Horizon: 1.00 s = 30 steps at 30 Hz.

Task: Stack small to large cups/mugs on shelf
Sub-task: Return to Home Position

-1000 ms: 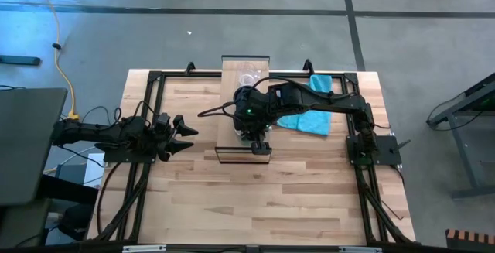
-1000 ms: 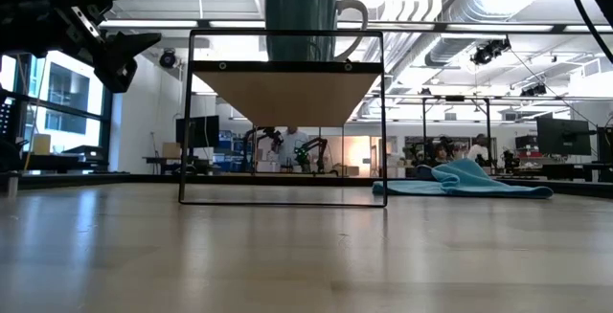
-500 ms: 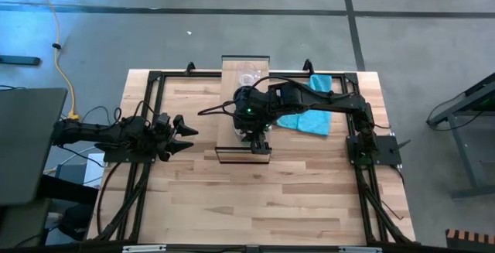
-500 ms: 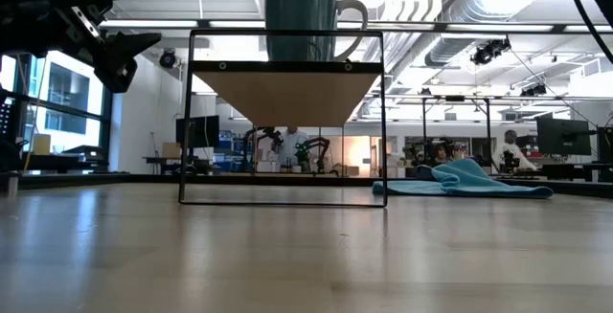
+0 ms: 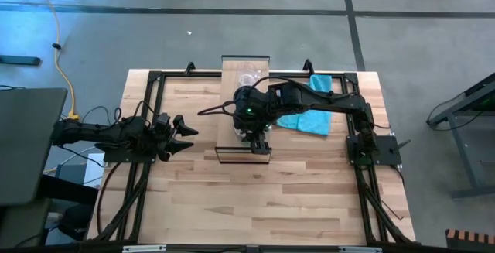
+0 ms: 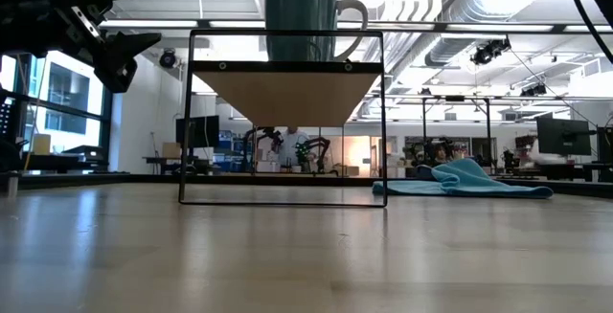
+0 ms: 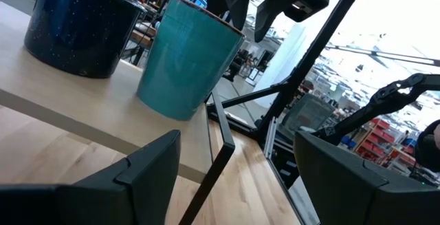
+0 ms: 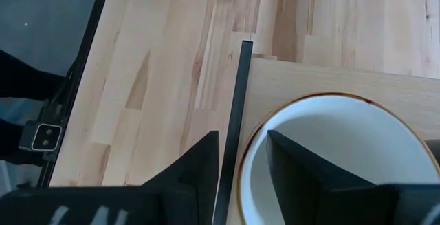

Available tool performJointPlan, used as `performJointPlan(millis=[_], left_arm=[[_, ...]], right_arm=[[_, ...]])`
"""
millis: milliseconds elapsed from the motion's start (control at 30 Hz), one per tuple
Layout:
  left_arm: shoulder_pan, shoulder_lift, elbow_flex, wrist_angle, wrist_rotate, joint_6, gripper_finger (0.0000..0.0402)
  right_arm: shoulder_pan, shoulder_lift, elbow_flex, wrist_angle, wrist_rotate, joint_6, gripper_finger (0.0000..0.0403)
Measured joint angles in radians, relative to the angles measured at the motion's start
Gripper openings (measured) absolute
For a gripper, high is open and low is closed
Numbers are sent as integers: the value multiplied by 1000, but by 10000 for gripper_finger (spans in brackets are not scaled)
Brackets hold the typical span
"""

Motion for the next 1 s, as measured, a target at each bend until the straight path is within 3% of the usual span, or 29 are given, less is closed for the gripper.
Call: performJointPlan(millis=[333,1000], left_arm=[[0,0,0,2,0,-16,271],[0,0,0,6,0,-107,271]], right_arm=[[0,-24,59,-16,-5,-1,115],[2,-243,59,-33,22,-36,115]])
